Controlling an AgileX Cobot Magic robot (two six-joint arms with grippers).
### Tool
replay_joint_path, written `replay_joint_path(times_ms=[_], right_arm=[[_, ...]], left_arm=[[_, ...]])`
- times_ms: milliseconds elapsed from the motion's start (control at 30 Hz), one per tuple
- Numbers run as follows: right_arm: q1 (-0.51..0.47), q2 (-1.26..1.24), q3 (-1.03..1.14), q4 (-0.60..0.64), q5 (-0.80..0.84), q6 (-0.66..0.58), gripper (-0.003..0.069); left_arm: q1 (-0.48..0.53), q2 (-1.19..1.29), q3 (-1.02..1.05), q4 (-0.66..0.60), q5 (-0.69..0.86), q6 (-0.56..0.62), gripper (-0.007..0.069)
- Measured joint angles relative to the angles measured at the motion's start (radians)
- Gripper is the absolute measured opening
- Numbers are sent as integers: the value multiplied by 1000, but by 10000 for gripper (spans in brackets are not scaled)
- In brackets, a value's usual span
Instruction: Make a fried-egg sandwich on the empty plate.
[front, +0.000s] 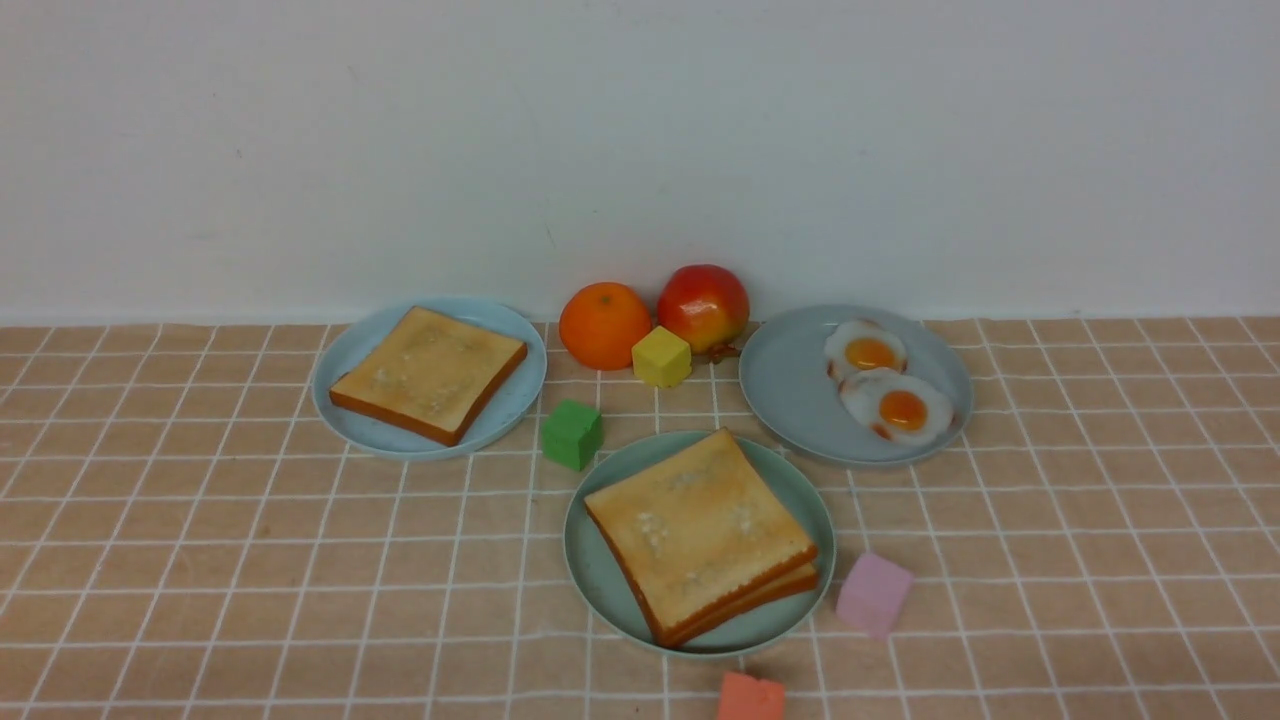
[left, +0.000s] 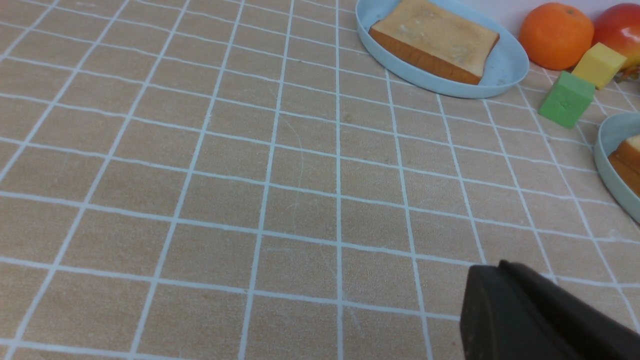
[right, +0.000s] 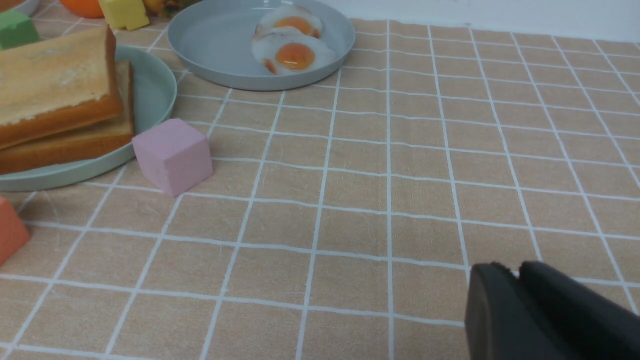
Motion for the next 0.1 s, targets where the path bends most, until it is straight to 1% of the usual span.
replay_joint_path(times_ms=[100], right_arm=[[0, 0, 0, 0, 0, 0, 95]], left_arm=[[0, 0, 0, 0, 0, 0, 4]])
